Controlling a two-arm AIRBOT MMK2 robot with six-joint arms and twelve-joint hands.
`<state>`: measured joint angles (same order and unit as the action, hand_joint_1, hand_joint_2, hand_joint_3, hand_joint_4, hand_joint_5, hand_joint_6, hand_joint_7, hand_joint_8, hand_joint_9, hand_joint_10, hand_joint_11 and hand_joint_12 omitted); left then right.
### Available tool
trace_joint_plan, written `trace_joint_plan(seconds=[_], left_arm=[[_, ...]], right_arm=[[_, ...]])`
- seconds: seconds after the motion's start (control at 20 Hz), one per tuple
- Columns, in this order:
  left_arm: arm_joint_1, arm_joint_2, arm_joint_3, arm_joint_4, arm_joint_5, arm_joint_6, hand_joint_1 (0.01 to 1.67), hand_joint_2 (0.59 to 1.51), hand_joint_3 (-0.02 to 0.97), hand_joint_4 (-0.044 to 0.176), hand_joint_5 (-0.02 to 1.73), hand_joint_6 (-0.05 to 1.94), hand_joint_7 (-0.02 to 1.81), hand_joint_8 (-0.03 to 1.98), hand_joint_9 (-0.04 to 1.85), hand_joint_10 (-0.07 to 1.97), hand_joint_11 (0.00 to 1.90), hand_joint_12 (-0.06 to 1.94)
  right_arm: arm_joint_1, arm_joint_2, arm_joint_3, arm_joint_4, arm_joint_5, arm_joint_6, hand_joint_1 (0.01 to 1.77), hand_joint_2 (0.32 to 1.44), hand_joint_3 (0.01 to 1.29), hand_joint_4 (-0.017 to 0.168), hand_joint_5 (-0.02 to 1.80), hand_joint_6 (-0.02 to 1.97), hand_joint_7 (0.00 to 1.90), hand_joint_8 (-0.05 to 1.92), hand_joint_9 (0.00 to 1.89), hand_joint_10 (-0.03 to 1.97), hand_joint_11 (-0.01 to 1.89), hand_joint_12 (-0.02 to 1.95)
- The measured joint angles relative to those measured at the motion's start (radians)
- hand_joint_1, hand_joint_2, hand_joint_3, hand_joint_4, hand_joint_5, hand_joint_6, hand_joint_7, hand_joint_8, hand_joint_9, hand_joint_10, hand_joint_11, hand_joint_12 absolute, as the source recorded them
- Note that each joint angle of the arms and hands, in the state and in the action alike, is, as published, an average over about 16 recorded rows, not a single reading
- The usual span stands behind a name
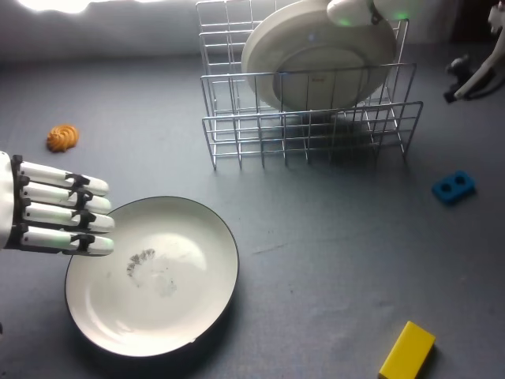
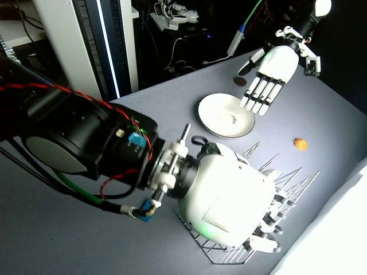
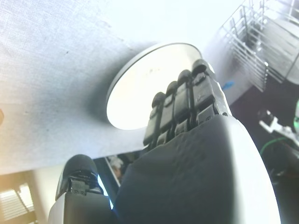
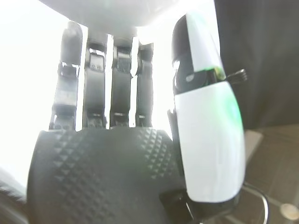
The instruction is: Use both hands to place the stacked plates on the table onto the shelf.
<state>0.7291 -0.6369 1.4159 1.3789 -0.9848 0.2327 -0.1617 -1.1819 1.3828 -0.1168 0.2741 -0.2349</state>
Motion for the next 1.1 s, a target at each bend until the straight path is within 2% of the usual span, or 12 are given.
trace_joint_plan(seconds=[0.4, 0.75, 0.9, 1.1], left_arm=[[0.050, 0.008, -0.021, -0.029, 0.030, -0.004, 0.01, 1.099, 0.012, 0.006, 0.02, 0.01, 0.02, 0.01, 0.02, 0.01, 0.02, 0.01], [0.101, 0.013, -0.060, -0.068, 0.086, -0.008, 0.01, 1.103, 0.012, 0.006, 0.02, 0.01, 0.02, 0.01, 0.02, 0.00, 0.02, 0.00], [0.120, 0.015, -0.080, -0.085, 0.116, -0.011, 0.01, 1.105, 0.011, 0.006, 0.02, 0.01, 0.02, 0.01, 0.01, 0.00, 0.02, -0.01], [0.145, 0.019, -0.105, -0.101, 0.151, -0.016, 0.01, 1.106, 0.012, 0.005, 0.02, 0.01, 0.02, 0.01, 0.00, -0.01, 0.02, -0.01]], right_arm=[[0.044, 0.045, -0.142, -0.121, 0.069, -0.107, 1.05, 1.07, 0.02, -0.003, 0.71, 0.05, 0.78, 0.04, 0.60, 0.37, 0.22, 1.33], [0.024, 0.069, -0.304, -0.170, 0.097, -0.221, 1.01, 1.07, 0.02, -0.003, 0.64, 0.04, 0.70, 0.03, 0.56, 0.27, 0.16, 1.29], [-0.001, 0.075, -0.366, -0.174, 0.097, -0.264, 0.98, 1.06, 0.02, -0.003, 0.55, 0.04, 0.59, 0.02, 0.48, 0.20, 0.13, 1.15], [-0.041, 0.079, -0.424, -0.176, 0.097, -0.305, 0.94, 1.04, 0.02, -0.003, 0.39, 0.04, 0.41, 0.02, 0.33, 0.13, 0.07, 0.85]])
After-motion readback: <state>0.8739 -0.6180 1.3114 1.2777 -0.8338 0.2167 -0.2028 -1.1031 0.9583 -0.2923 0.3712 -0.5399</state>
